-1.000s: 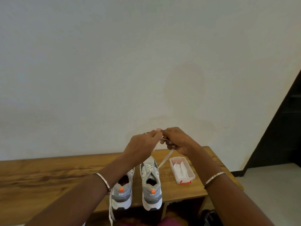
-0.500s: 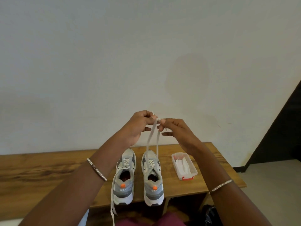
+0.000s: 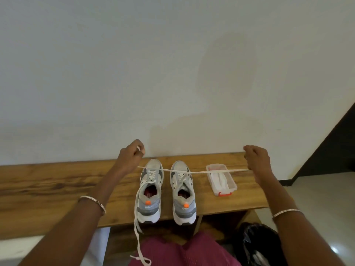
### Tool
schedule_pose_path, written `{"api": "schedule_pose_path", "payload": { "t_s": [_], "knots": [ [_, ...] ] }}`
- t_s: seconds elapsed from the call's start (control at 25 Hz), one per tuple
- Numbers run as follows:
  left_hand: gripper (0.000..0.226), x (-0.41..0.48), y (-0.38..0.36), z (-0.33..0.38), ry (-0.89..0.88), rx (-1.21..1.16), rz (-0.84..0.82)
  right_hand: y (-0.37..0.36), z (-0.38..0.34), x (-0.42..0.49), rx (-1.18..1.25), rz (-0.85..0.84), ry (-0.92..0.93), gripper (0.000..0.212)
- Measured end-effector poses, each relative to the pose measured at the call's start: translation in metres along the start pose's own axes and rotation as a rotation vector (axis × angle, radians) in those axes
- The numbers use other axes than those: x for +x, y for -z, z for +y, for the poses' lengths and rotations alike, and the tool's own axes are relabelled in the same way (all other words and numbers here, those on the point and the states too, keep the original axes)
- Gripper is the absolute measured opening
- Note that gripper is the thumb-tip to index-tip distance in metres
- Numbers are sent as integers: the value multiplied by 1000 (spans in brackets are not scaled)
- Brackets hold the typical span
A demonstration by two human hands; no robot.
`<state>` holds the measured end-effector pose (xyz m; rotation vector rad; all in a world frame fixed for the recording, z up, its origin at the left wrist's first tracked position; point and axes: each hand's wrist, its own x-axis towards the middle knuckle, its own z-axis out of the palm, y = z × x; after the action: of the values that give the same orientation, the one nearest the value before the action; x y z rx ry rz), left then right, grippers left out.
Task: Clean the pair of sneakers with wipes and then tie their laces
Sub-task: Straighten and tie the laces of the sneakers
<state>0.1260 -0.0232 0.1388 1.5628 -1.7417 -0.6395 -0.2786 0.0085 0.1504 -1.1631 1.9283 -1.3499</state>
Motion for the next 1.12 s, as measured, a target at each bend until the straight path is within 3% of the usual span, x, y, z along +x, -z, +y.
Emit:
{"api": "schedule_pose_path", "payload": {
  "t_s": [0.04,0.12,0.2,0.28,0.36,0.48,0.56,0.6,0.64,0.68,0.72,0.8,0.88,0.96,1.12],
  "knots": [
    [8,3,1,-4,-99,252,-133,3,6,3,-362,-110,207,29],
    [24,8,-3,0,-184,662,-412,-1,5,1,-854,-436,363,27],
    [29,11,-14,8,-216,758,-549,-10,4,-3,-1015,-735,359,33],
    [35,9,-21,16,-171,362,-525,-20,-2,-16,-690,-863,327,29],
    [39,9,-32,26,-17,-309,-474,-34,-9,-27,-98,-816,180,32],
    [41,9,-68,44,193,-1035,-338,-74,-18,-37,531,-748,-80,33],
    [44,13,-93,53,447,-1384,-179,-104,-17,-39,954,-670,-344,33],
    [45,16,-103,51,492,-1392,-111,-115,-16,-38,1140,-582,-495,32],
    [45,19,-107,44,448,-1242,-44,-123,-11,-36,1231,-488,-586,29],
    [44,21,-110,31,324,-983,-5,-126,-4,-33,1170,-394,-581,24],
    [40,24,-111,14,152,-674,3,-126,5,-29,942,-314,-486,22],
    [27,30,-108,-18,-108,-67,-138,-119,33,-18,136,-268,-72,35],
    [38,33,-106,-47,-176,423,-392,-114,59,-12,-508,-408,324,34],
    [36,33,-105,-59,-187,623,-499,-115,78,-11,-721,-537,437,21],
    [35,25,-113,-65,-127,580,-447,-126,103,-18,-714,-530,330,28]
  ]
}}
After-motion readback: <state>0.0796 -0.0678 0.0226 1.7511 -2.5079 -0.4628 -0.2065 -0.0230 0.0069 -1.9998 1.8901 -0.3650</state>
